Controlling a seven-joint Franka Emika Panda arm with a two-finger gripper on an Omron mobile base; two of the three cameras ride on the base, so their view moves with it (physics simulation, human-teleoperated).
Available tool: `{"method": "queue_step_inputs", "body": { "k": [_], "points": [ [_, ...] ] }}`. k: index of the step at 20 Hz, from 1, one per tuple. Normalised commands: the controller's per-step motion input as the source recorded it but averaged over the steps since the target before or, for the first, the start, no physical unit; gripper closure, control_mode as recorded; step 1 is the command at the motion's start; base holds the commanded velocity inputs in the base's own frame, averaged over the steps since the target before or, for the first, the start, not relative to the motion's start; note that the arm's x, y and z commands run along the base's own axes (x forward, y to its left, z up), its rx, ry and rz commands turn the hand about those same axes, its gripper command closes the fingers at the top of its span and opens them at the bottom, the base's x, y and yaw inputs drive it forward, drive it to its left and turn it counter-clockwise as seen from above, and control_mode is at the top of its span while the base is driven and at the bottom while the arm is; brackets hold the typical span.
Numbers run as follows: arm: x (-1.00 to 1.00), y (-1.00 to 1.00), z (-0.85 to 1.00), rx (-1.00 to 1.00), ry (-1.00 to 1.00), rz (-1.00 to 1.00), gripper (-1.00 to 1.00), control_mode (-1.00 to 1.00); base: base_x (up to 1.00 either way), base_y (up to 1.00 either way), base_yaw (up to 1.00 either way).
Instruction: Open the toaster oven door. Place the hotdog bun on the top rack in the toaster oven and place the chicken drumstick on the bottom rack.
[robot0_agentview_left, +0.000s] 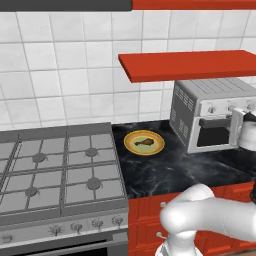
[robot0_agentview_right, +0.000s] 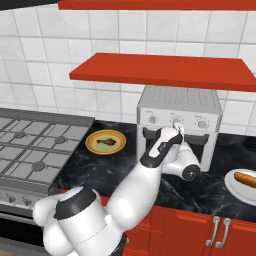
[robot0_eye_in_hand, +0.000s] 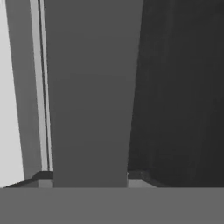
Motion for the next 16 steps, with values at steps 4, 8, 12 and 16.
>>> {"method": "queue_step_inputs", "body": {
  "k": [4,8,12,16],
  "points": [
    [0.37,0.08,-0.67,0.0,0.45,-0.24,1.0,-1.0,0.0,0.0,0.0],
    [0.46,0.0,-0.84,0.08,0.51,-0.02,1.0,-1.0,0.0,0.0,0.0],
    [0.27,0.15,-1.0,0.09,0.46,-0.01,1.0,-1.0,0.0,0.0,0.0],
    [0.12,0.15,-1.0,0.09,0.51,0.0,1.0,-1.0,0.0,0.0,0.0]
  ]
}}
